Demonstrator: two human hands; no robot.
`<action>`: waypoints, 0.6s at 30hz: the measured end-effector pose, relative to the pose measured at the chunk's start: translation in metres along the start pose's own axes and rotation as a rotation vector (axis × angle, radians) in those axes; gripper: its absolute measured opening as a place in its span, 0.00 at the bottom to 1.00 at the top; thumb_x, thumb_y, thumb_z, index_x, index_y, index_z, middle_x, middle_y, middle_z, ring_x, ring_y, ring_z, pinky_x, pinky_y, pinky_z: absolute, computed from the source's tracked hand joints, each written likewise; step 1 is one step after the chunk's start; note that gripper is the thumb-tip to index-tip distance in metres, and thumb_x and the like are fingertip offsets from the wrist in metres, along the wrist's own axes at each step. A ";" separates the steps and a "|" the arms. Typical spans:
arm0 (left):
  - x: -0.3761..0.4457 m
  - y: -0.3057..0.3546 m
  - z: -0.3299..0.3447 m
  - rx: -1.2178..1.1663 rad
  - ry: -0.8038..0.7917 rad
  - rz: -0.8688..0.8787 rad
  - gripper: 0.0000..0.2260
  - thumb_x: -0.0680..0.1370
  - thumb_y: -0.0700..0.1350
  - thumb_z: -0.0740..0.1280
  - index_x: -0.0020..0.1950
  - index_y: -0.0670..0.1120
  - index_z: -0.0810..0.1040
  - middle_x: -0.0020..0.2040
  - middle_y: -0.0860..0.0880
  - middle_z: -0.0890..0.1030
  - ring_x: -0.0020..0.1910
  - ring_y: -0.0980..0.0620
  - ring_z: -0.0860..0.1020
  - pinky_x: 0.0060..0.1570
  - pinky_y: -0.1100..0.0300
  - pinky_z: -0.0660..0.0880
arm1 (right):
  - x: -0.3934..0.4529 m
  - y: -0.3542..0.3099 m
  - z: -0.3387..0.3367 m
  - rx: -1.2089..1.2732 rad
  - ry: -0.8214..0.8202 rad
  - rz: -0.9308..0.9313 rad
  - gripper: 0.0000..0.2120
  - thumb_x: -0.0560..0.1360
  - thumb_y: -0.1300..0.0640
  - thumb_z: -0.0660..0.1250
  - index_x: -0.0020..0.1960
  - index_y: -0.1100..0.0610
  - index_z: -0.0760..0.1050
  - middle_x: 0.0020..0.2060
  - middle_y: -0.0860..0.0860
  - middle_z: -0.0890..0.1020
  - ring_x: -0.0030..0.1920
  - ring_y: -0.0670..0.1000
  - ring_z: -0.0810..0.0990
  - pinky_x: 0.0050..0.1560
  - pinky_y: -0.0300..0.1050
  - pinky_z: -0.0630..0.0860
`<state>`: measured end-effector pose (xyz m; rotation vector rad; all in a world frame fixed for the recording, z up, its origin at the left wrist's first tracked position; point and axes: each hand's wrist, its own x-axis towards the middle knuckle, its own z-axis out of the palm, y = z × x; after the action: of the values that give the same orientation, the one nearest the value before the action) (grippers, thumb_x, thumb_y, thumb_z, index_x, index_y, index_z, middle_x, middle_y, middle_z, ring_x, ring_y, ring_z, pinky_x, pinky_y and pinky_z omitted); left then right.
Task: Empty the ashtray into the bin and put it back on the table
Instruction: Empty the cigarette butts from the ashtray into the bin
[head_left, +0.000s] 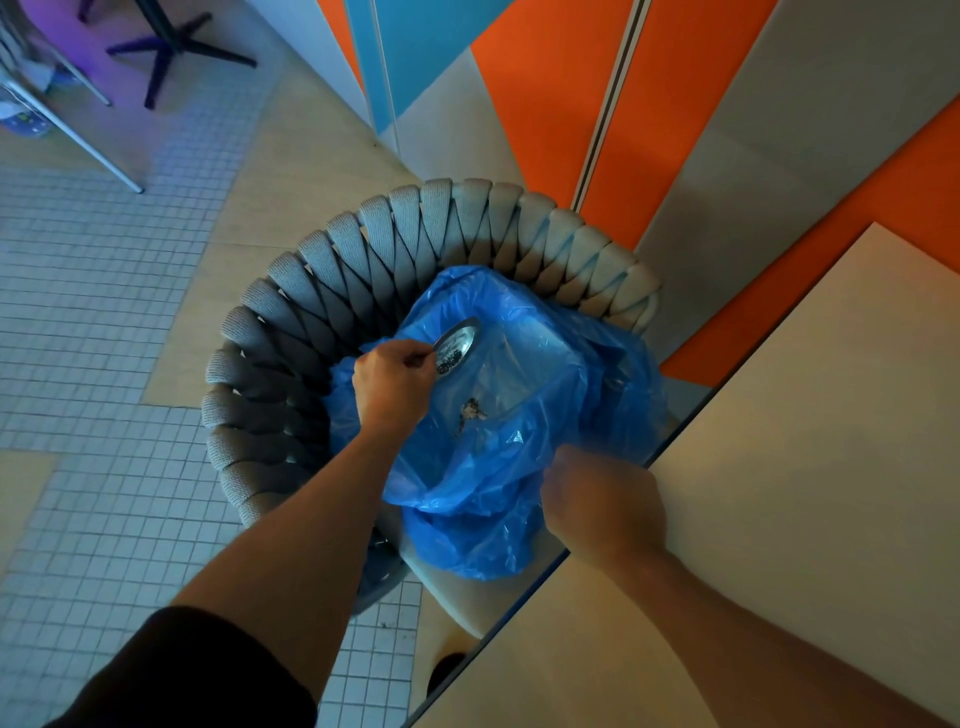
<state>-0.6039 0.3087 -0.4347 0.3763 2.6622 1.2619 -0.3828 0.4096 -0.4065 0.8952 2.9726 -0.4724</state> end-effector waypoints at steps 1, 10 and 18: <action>0.000 0.000 0.000 0.008 -0.001 0.013 0.04 0.73 0.44 0.72 0.44 0.48 0.87 0.39 0.50 0.86 0.39 0.51 0.82 0.44 0.51 0.81 | 0.000 0.000 0.000 0.001 0.002 0.001 0.10 0.75 0.48 0.64 0.40 0.52 0.76 0.29 0.48 0.81 0.29 0.50 0.78 0.31 0.45 0.77; -0.007 -0.001 0.004 0.089 -0.037 0.112 0.04 0.73 0.43 0.73 0.45 0.46 0.87 0.40 0.49 0.87 0.39 0.52 0.82 0.43 0.62 0.75 | 0.000 0.001 0.001 -0.005 0.011 0.002 0.10 0.75 0.47 0.64 0.40 0.52 0.76 0.28 0.48 0.81 0.28 0.50 0.77 0.30 0.44 0.76; -0.008 0.000 0.005 0.108 0.009 0.146 0.04 0.73 0.43 0.72 0.45 0.46 0.87 0.40 0.50 0.87 0.36 0.57 0.78 0.41 0.64 0.71 | 0.001 0.000 0.001 -0.007 -0.004 0.007 0.10 0.76 0.45 0.63 0.43 0.51 0.76 0.31 0.47 0.82 0.30 0.49 0.79 0.33 0.45 0.79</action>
<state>-0.5953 0.3101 -0.4380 0.5910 2.7622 1.1624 -0.3834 0.4096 -0.4075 0.9027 2.9641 -0.4634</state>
